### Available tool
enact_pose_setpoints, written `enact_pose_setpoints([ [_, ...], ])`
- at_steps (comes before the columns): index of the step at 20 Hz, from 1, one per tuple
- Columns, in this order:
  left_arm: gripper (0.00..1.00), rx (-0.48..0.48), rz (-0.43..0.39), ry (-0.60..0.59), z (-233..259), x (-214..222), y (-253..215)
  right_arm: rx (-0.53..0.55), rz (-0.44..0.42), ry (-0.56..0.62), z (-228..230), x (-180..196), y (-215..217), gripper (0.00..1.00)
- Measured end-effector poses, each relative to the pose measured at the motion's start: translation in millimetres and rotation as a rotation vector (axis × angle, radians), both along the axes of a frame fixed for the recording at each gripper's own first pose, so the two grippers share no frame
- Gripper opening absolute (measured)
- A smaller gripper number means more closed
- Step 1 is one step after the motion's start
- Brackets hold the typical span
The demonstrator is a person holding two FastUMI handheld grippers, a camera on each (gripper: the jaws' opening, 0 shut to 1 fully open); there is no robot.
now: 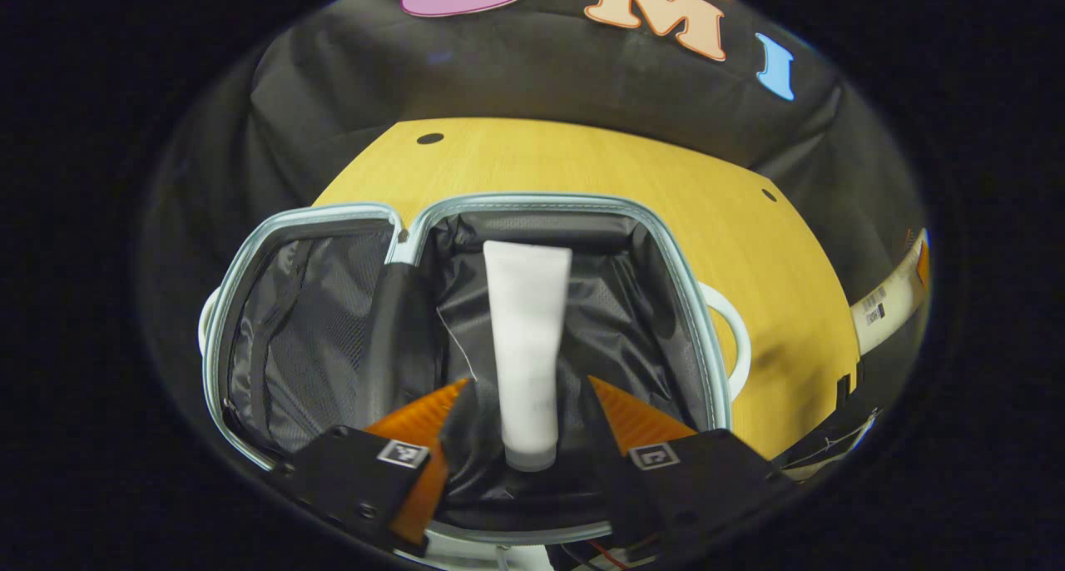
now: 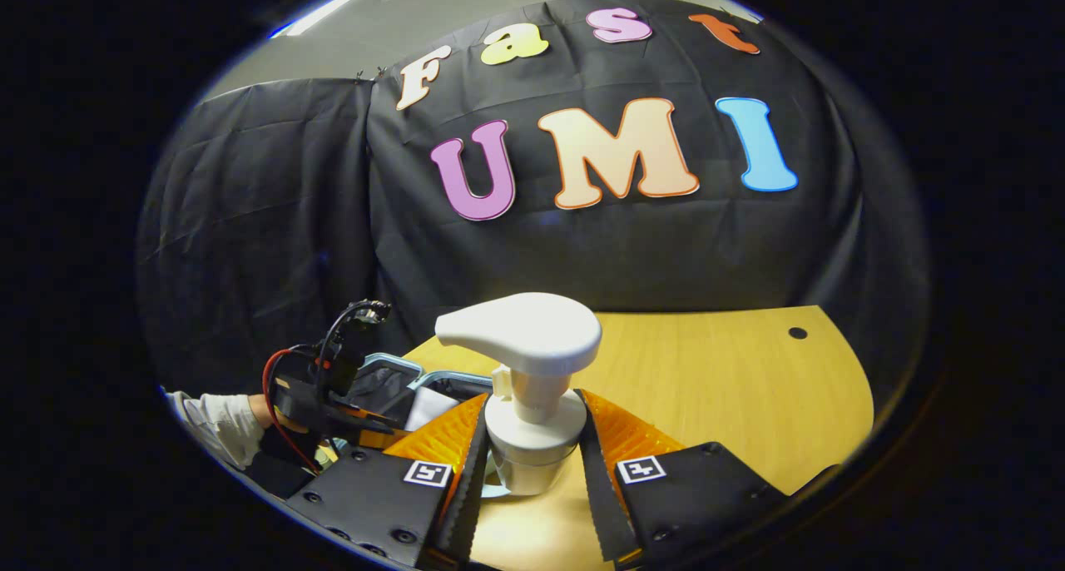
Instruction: First open the suitcase, pack the skin care products into it, and then close the suitcase.
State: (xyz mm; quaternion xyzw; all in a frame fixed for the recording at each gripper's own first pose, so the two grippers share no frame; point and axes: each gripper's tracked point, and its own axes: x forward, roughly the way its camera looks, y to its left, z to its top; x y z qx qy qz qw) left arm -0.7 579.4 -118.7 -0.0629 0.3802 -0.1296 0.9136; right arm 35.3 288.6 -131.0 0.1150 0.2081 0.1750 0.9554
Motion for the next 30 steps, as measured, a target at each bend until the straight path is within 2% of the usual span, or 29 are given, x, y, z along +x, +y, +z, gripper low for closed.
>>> enact_pose_setpoints([
  [1, 0.87, -0.008, -0.001, -0.034, 6, 4, 3, 0.020, 0.020, 0.020, -3, 1, 12, 0.57],
  [2, 0.88, -0.021, -0.001, -0.062, 12, 8, 5, 0.030, 0.039, 0.040, -7, 2, 24, 0.57],
  [7, 0.87, -0.082, 0.075, -0.200, 48, 21, 57, 0.047, 0.151, 0.173, -49, -1, 92, 0.58],
  [13, 0.88, -0.060, 0.248, -0.217, 45, 12, 165, -0.007, 0.221, 0.335, -108, -5, 147, 0.57],
  [18, 0.89, -0.073, 0.389, -0.188, 25, 1, 235, -0.092, 0.224, 0.423, -154, -7, 168, 0.55],
  [21, 0.89, -0.066, 0.451, -0.167, 14, -8, 267, -0.093, 0.212, 0.443, -160, 2, 174, 0.55],
  [22, 0.89, -0.068, 0.470, -0.163, 12, -8, 276, -0.106, 0.198, 0.447, -163, 7, 172, 0.60],
  [24, 0.89, -0.068, 0.502, -0.153, 7, -11, 294, -0.131, 0.174, 0.441, -167, 13, 171, 0.55],
  [26, 0.89, -0.051, 0.531, -0.147, 1, -11, 315, -0.132, 0.159, 0.429, -161, 16, 170, 0.75],
  [27, 0.89, -0.045, 0.544, -0.144, -2, -9, 326, -0.138, 0.151, 0.419, -161, 17, 169, 0.79],
  [28, 0.89, -0.043, 0.558, -0.135, -6, -7, 335, -0.138, 0.144, 0.410, -157, 19, 167, 0.93],
  [29, 0.89, -0.044, 0.567, -0.129, -10, -5, 342, -0.132, 0.136, 0.401, -153, 19, 167, 0.87],
  [30, 0.89, -0.044, 0.574, -0.118, -15, -1, 348, -0.123, 0.126, 0.392, -147, 21, 166, 0.95],
])
